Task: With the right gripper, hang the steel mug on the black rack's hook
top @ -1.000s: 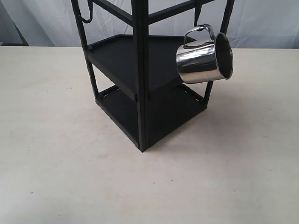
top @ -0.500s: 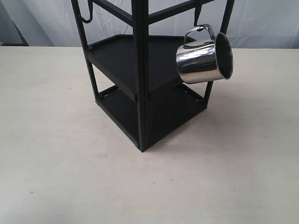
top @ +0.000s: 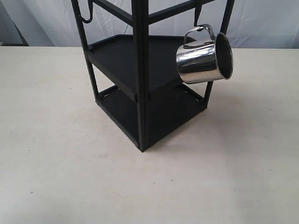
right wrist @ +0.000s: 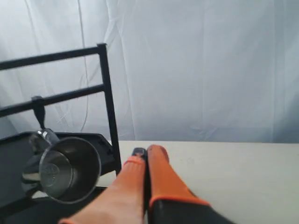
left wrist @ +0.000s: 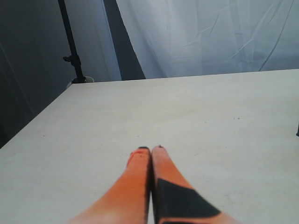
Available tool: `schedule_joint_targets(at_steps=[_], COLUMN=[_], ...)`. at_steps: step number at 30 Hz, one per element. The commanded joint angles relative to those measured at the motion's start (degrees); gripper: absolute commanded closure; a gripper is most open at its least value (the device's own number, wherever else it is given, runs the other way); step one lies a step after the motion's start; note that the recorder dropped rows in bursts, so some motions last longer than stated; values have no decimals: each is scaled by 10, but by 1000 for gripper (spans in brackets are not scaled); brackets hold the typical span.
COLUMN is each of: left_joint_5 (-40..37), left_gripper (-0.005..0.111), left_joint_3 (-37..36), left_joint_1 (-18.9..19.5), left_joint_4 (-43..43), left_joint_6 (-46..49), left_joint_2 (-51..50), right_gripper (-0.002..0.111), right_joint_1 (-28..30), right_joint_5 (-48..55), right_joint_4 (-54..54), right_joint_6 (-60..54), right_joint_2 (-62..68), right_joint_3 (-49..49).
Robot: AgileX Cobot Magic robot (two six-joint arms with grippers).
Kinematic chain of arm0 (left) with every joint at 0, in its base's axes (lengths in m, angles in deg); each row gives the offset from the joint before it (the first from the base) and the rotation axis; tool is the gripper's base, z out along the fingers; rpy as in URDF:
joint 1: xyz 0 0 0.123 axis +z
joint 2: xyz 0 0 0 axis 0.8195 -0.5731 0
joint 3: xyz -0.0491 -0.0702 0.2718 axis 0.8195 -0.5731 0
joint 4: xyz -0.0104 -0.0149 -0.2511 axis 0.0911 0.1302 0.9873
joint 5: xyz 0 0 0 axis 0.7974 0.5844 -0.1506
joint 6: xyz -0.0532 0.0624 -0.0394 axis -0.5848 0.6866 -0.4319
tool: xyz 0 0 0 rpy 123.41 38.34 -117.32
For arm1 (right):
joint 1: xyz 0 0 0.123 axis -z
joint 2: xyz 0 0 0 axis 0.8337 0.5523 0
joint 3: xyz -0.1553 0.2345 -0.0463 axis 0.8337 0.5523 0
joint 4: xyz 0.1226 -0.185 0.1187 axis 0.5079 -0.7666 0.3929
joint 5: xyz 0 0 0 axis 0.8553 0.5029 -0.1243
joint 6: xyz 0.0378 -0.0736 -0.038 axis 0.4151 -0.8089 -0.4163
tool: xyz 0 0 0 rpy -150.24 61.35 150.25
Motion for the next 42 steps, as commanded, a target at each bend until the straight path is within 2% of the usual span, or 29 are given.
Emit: schedule_joint_targets(at_steps=[1, 6, 13, 20, 26, 32, 42], left_joint_5=[3, 3, 3, 3, 3, 3, 3], left_gripper=[105, 105, 105, 105, 105, 105, 105], left_joint_3=[-1, -1, -1, -1, -1, -1, -1], left_joint_1=[2, 2, 2, 2, 2, 2, 2], left_joint_4=[0, 0, 0, 0, 0, 0, 0], left_joint_6=[0, 0, 0, 0, 0, 0, 0], left_joint_2=[2, 2, 2, 2, 2, 2, 2], right_gripper=[109, 109, 109, 109, 109, 109, 109], right_joint_1=[1, 1, 1, 2, 2, 2, 2], right_joint_5=[-94, -219, -267, -163, -90, -56, -30], right_joint_4=[-4, -51, -145, -169, -272, -283, -277], right_joint_6=[2, 12, 139, 161, 285, 269, 264], right_joint_2=[0, -8, -22, -74, -84, -106, -218], right_joint_3=[70, 149, 272, 274, 274, 277, 314])
